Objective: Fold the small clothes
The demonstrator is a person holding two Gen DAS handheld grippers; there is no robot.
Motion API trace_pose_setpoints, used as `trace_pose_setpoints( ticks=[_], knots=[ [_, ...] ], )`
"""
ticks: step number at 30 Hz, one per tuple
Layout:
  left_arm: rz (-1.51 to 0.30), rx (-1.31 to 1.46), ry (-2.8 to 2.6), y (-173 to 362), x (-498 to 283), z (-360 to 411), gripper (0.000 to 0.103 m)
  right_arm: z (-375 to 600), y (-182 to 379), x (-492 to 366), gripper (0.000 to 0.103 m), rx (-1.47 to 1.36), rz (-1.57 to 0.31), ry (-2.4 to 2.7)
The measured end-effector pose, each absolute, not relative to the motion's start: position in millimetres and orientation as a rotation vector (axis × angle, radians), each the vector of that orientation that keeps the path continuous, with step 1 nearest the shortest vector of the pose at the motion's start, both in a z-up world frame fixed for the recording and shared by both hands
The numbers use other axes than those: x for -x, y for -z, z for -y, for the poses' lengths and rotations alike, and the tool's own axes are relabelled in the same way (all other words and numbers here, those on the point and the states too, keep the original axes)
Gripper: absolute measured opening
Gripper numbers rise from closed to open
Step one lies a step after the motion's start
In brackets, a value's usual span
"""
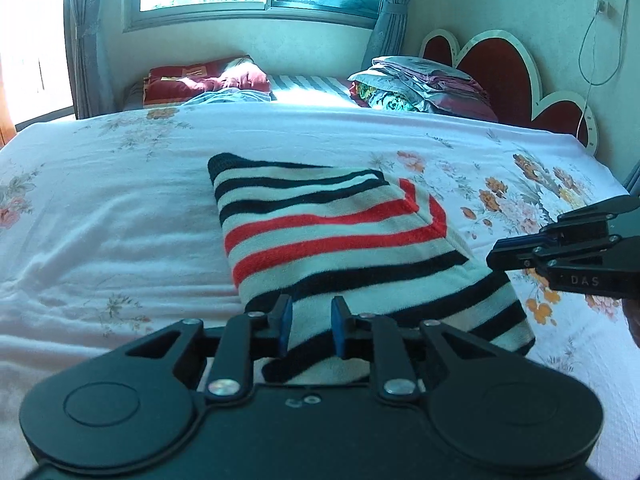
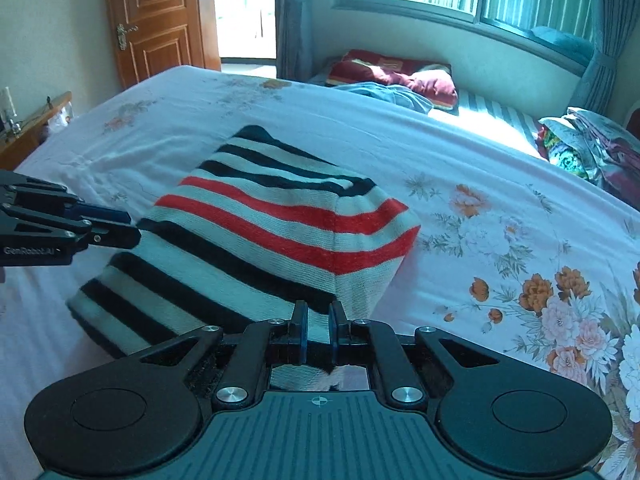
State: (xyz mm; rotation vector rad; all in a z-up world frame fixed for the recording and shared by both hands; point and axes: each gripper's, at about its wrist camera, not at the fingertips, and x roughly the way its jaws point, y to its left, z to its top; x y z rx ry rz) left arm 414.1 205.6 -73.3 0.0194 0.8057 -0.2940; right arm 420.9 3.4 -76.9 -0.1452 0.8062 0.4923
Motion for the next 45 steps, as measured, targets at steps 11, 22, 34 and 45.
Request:
trace_pose_setpoints(
  ticks=[11,22,34,45],
  knots=[
    [-0.893,-0.020,0.250,104.0,-386.8,-199.6,0.019,-9.3,122.0,-392.1,0.008,0.283,-0.900,-0.501],
    [-0.876,-0.051,0.155,110.8,-381.0,-185.4,0.020,9.9,130.4,-390.5,0.008,0.165,-0.894,-0.448],
    [-0.788,0.014,0.057,82.9,-324.7,-162.3,0.093,54.4,87.6,-341.3,0.010,-0.045,-0.847,-0.435],
    [-0.673,-0.011,-0.001,49.8,-270.0,-128.7,0.103,91.1,82.5,-293.4,0.103,-0.117,-0.764,-0.280]
  ],
)
